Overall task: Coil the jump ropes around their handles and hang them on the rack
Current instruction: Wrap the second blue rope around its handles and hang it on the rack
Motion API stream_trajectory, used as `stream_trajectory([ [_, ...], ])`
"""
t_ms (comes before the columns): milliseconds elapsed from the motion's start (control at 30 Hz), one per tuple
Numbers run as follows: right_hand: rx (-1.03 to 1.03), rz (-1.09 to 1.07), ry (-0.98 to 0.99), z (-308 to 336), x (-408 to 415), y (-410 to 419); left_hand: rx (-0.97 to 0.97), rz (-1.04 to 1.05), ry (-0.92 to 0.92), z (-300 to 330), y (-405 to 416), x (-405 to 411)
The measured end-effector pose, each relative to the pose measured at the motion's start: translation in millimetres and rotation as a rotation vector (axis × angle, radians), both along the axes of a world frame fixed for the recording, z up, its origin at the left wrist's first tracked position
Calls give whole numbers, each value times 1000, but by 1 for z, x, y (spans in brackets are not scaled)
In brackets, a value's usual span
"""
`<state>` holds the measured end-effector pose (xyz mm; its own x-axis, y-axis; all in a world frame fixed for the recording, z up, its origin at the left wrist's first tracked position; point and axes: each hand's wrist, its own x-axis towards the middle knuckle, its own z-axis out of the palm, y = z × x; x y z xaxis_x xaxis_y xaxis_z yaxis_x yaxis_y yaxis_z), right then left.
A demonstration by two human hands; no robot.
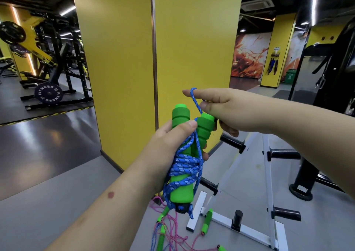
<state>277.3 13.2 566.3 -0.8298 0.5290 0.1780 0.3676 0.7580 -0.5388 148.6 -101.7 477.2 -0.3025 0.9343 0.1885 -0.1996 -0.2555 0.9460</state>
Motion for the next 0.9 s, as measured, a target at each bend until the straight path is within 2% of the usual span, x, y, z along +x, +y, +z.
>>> stream_trajectory([
  [200,265,1,-188,14,1,-22,-120,-19,-177,-1,13,-6],
  [333,393,51,-261,6,-4,-27,-85,-54,-390,4,14,-7],
  [433,340,98,-252,1,-1,-28,-41,-114,-521,8,13,-10],
  [567,239,132,-177,-2,3,-26,-2,-102,-591,9,10,-8],
  [667,160,140,-78,-8,2,-23,17,-55,-555,9,8,-8],
  [800,88,133,165,-10,4,-18,35,23,-506,12,6,-11],
  [900,-1,127,225,-11,4,-16,33,64,-501,14,6,-15],
])
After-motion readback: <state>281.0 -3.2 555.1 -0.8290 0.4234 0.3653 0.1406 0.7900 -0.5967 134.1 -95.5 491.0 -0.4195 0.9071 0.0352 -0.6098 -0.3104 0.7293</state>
